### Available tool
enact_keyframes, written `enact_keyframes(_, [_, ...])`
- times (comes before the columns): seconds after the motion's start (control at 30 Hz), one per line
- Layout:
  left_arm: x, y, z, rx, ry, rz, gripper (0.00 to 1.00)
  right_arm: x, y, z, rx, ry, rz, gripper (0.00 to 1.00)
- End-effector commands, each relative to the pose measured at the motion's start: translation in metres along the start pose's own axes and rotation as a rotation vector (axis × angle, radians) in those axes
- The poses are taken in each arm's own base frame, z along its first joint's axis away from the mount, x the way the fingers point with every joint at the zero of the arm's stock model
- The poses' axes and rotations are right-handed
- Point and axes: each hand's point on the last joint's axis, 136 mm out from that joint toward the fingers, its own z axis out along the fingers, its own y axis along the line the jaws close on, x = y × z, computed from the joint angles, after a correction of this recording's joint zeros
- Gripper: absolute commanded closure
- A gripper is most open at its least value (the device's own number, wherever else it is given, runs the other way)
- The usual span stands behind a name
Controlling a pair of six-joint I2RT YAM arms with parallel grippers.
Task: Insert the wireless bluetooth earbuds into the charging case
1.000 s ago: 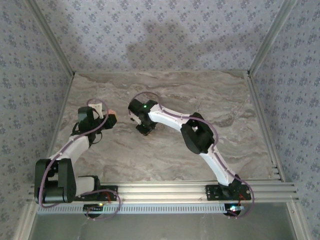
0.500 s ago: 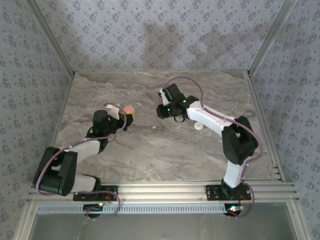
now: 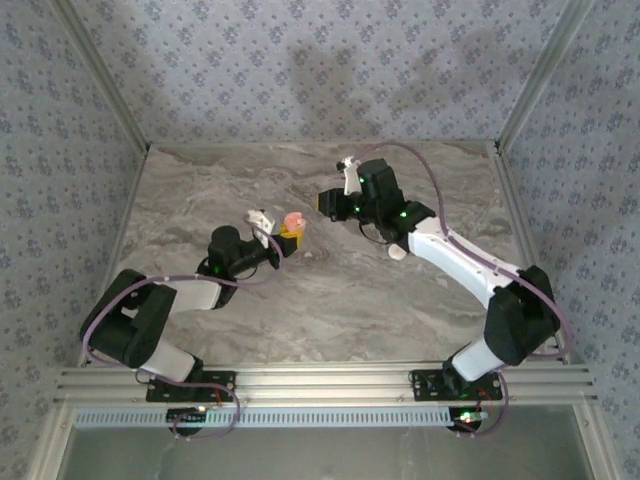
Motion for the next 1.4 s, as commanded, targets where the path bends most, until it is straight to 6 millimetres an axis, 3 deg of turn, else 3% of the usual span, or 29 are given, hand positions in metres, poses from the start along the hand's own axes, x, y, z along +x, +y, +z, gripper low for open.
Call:
enact_keyframes(0.0, [-0.032, -0.014, 0.011, 0.071, -0.081, 0.123, 1.00, -0.009, 0.018, -0.011, -0.073, -0.070, -0.003, 0.80])
enact_keyframes(0.2, [-0.041, -0.017, 0.019, 0.081, -0.121, 0.085, 1.00, -0.009, 0.041, -0.010, -0.123, -0.114, -0.033, 0.80])
enact_keyframes(0.4, [-0.049, -0.020, 0.022, 0.091, -0.149, 0.064, 1.00, -0.001, 0.050, -0.006, -0.127, -0.121, -0.058, 0.79])
enact_keyframes(0.87, [-0.061, -0.023, 0.021, 0.097, -0.176, 0.061, 1.00, 0.015, 0.034, 0.004, -0.027, -0.090, -0.107, 0.79])
enact_keyframes(1.37, [-0.073, -0.029, 0.019, 0.118, -0.198, 0.059, 1.00, 0.020, 0.027, 0.010, 0.001, -0.115, -0.124, 0.80])
